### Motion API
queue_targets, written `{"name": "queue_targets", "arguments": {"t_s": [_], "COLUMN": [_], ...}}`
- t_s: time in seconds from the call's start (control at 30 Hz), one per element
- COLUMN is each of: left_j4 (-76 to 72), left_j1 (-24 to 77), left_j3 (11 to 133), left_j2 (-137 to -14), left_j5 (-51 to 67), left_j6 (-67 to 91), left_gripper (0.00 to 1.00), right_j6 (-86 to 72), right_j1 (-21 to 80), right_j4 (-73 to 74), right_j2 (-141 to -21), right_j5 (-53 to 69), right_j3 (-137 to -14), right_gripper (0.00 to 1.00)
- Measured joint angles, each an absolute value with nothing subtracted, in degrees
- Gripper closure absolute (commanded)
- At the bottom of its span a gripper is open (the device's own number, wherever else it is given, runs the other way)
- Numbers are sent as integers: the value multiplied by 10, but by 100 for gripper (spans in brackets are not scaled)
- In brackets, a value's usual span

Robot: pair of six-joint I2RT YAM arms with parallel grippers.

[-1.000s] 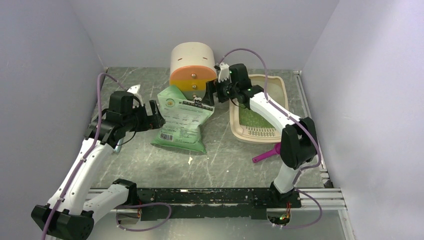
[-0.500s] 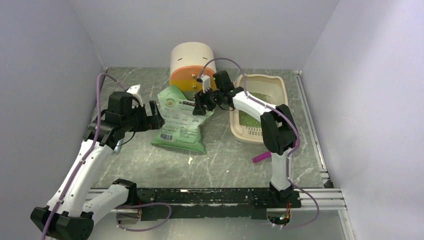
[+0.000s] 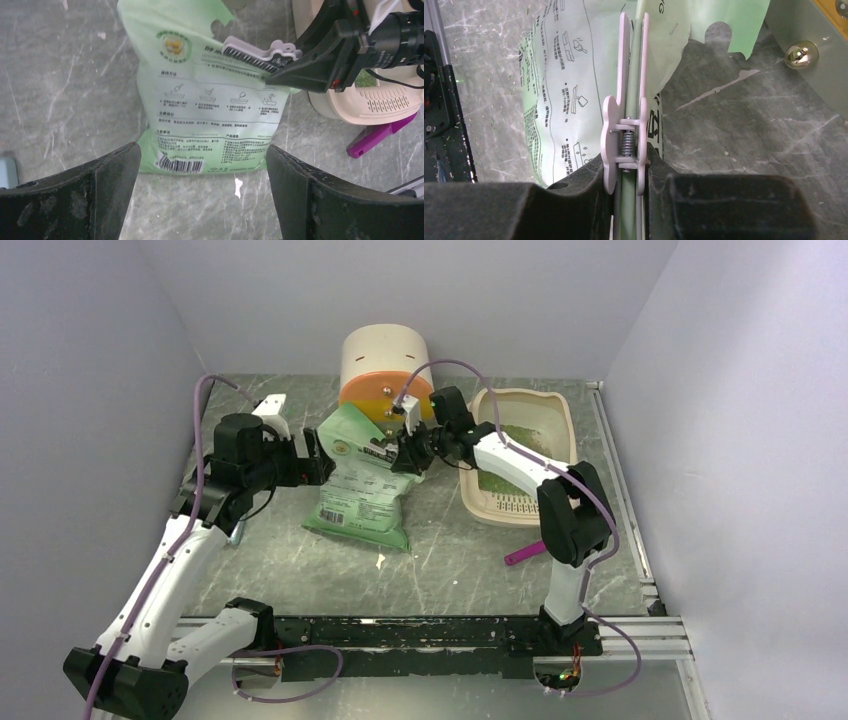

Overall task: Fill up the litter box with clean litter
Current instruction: Remove the clamp from the cat litter bag.

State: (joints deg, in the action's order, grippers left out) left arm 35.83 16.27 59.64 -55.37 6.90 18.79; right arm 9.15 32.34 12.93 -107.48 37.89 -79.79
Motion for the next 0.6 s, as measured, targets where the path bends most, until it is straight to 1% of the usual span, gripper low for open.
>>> {"name": "queue_targets", "arguments": {"t_s": [0.17,0.27,0.5,0.53,0.57,0.6], "left_j4": [309,277,168,153,141,128], "left_j1": [163,163,162,162,162,162], "left_j3": [595,593,555,550,549,550], "left_j2": [-562,-565,-578,-588,-602,-620], "left_j5": [96,117,186,192,198,202], "left_j6": [135,88,-100,-123,-142,-158], "left_gripper": [0,0,0,8,13,14], "right_j6": [105,115,121,121,121,119], "right_j1": [335,350,379,381,382,382], "right_j4": [131,122,94,91,90,88], "right_j2": [-1068,-1047,-981,-980,-980,-983], "right_j5": [368,353,335,331,324,316], "right_j3": [-793,-770,-721,-720,-720,-719], "right_gripper": [100,100,100,100,100,100]}}
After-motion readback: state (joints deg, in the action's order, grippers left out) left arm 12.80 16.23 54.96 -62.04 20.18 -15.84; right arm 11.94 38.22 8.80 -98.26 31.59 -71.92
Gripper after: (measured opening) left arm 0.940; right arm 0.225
